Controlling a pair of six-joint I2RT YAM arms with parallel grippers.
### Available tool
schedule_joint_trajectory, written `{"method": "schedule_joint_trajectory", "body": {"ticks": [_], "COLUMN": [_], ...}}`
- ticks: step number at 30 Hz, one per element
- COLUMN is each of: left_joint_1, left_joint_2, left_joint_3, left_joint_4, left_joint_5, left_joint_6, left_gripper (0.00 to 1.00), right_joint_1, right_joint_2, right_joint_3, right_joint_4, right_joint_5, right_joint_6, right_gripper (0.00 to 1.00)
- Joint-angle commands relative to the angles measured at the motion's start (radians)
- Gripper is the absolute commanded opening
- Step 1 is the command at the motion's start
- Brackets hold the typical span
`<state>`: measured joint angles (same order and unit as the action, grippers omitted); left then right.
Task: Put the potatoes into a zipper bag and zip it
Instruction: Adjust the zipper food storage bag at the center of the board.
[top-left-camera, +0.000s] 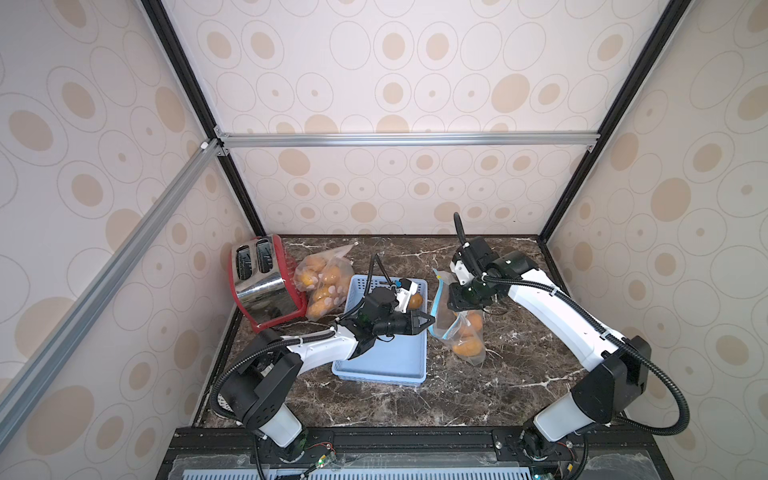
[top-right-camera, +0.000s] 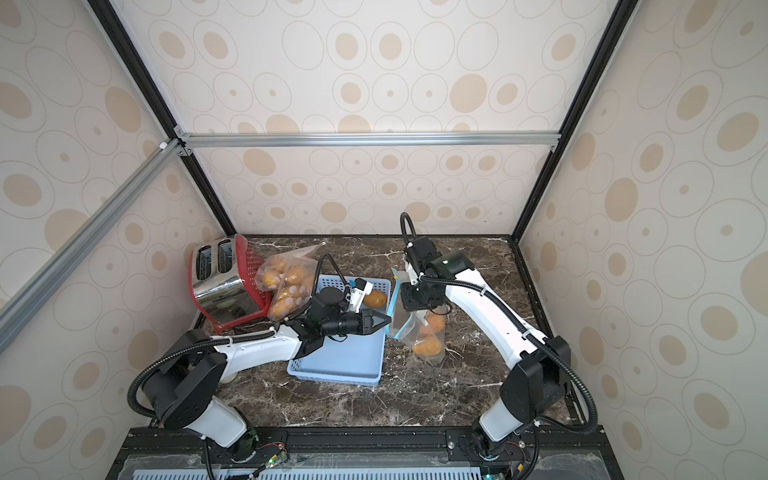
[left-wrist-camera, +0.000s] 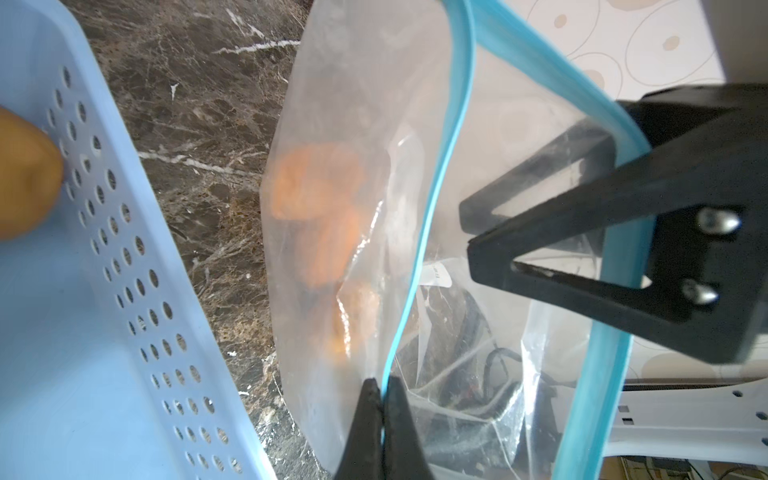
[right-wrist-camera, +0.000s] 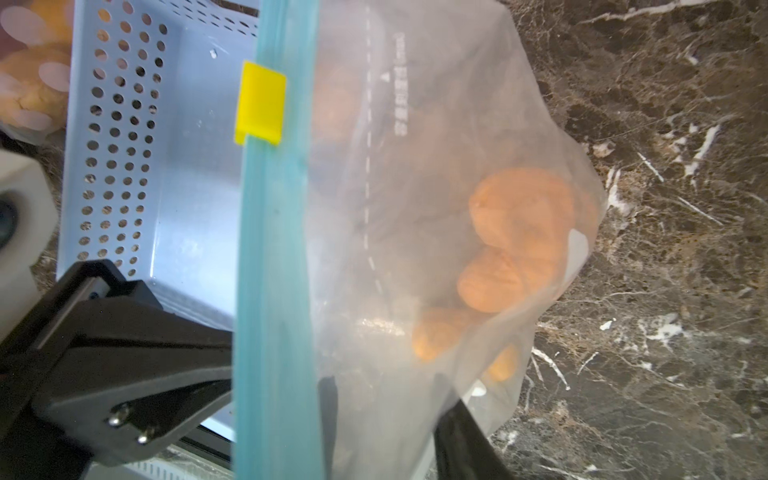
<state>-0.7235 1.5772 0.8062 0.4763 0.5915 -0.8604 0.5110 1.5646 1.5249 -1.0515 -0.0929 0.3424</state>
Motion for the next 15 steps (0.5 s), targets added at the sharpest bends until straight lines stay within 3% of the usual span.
{"method": "schedule_joint_trajectory", "body": {"ticks": [1, 4, 9, 15], "left_joint_1": [0.008, 0.007, 0.008, 0.007], "left_joint_2": [-0.038, -0.048, -0.051, -0.062], "left_joint_3": [0.006, 0.009, 0.011, 0.016], "left_joint_4": [-0.016, -0.030, -0.034, -0.063], "left_joint_5": [-0.031, -0.039, -0.041, -0.061], "left_joint_6": [0.041, 0.049, 0.048, 0.067], "left_gripper": [0.00, 0.00, 0.00, 0.00], "right_joint_1": [0.003, 0.002, 0.003, 0.002], "right_joint_2": [-0.021, -0.006, 0.016, 0.017], "right_joint_3": [0.013, 0.031, 0.056, 0.083], "right_joint_4": [0.008, 0.012, 0.022, 0.021], "right_joint_5": [-0.025, -0.033, -0.060, -0.070], "right_joint_6": [-0.014, -0.022, -0.017, -0.019], "right_gripper": [0.42, 0.41, 0.29, 0.28]}}
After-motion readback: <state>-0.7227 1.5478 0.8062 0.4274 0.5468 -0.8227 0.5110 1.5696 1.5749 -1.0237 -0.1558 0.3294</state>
